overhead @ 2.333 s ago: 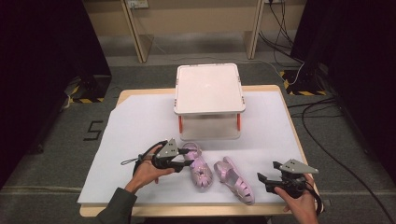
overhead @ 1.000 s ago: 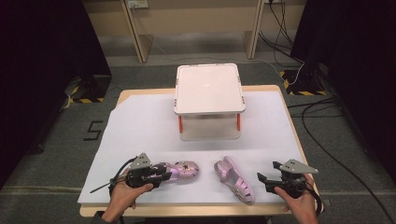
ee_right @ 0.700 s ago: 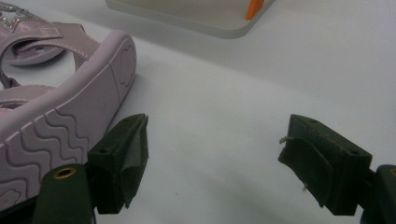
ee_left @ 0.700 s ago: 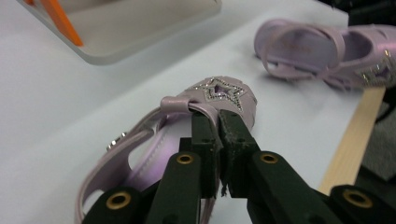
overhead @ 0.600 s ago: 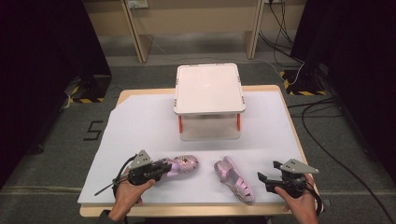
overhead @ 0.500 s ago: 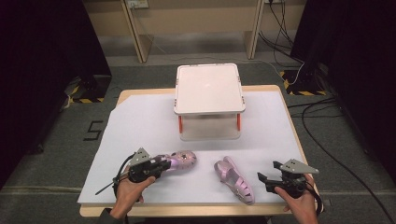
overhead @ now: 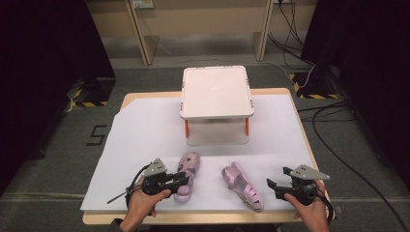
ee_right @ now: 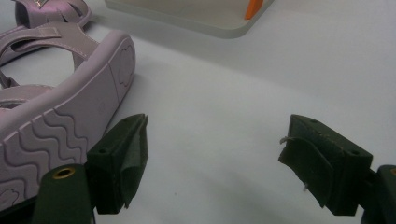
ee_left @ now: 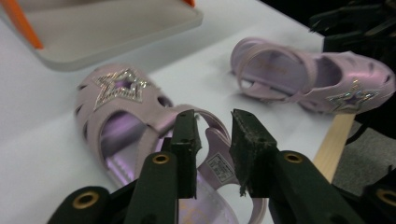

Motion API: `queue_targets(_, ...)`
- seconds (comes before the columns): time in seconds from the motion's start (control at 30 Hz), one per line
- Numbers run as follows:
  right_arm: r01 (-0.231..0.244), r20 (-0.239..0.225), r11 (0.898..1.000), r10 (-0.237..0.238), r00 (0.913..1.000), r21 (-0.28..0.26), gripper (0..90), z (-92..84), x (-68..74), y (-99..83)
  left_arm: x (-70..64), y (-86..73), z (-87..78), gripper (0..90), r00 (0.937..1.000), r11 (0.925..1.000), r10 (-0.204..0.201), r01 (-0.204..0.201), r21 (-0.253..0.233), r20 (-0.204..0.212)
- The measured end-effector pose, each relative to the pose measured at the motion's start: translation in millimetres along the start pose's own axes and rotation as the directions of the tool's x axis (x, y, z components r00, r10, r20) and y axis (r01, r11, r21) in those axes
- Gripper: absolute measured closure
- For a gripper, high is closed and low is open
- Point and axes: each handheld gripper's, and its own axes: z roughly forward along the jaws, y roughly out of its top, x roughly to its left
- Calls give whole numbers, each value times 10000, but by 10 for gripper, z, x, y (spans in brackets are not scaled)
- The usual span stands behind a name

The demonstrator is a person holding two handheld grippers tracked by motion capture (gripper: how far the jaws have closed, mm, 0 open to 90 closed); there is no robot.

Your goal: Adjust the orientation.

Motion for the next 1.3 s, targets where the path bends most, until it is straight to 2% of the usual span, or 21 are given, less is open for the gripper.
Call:
queue_targets(0.03,7,3,10000,-7,10000,4,224,0,-4,2,-12,18,-28,648,9998,9999,163,-163,-21,-137)
queue_targets(0.13,-55,2,10000,55,10000,-8,224,-4,2,0,-15,44,-105,602,9991,9990,352,-358,-278,-214)
queue_targets(0.33,28,-12,10000,-28,10000,-45,224,-8,0,5,48,29,-181,530,9966,9979,598,-611,-211,-575)
queue_targets(0.37,-5,-5,10000,5,10000,-31,224,-9,1,7,70,7,-187,515,9933,9963,848,-857,-86,-791)
queue_targets(0.5,42,-35,10000,-42,10000,-21,225,-5,-4,3,101,-38,-172,414,9828,9916,1294,-1286,141,-1321)
queue_targets(0.6,13,-78,10000,-13,10000,-14,225,-5,1,3,107,-52,-157,357,9794,9900,1414,-1397,217,-1444)
queue_targets(0.67,41,-102,10000,-42,9999,-30,225,-2,1,1,101,-65,-127,344,9733,9857,1685,-1651,347,-1556)
queue_targets(0.7,93,-103,10000,-93,9999,3,225,4,-1,-2,89,-72,-90,343,9683,9809,1936,-1879,502,-1581)
queue_targets(0.73,110,-121,9999,-110,9999,20,225,8,-5,-5,84,-71,-74,343,9665,9789,2027,-1958,581,-1574)
queue_targets(0.8,68,-134,10000,-67,9999,50,225,13,-12,-13,79,-67,-57,355,9650,9772,2102,-2023,650,-1571)
queue_targets(1.13,-9,-73,10000,9,10000,-34,225,-1,-56,-26,82,-12,135,466,9447,9575,2801,-2622,1201,-1708)
queue_targets(1.2,69,-95,10000,-70,9999,-18,226,1,-41,-23,72,-14,193,538,9402,9534,2924,-2725,1293,-1749)
queue_targets(1.3,45,-93,10000,-45,9999,0,227,1,-31,-22,66,-17,222,675,9373,9516,2991,-2791,1289,-1787)
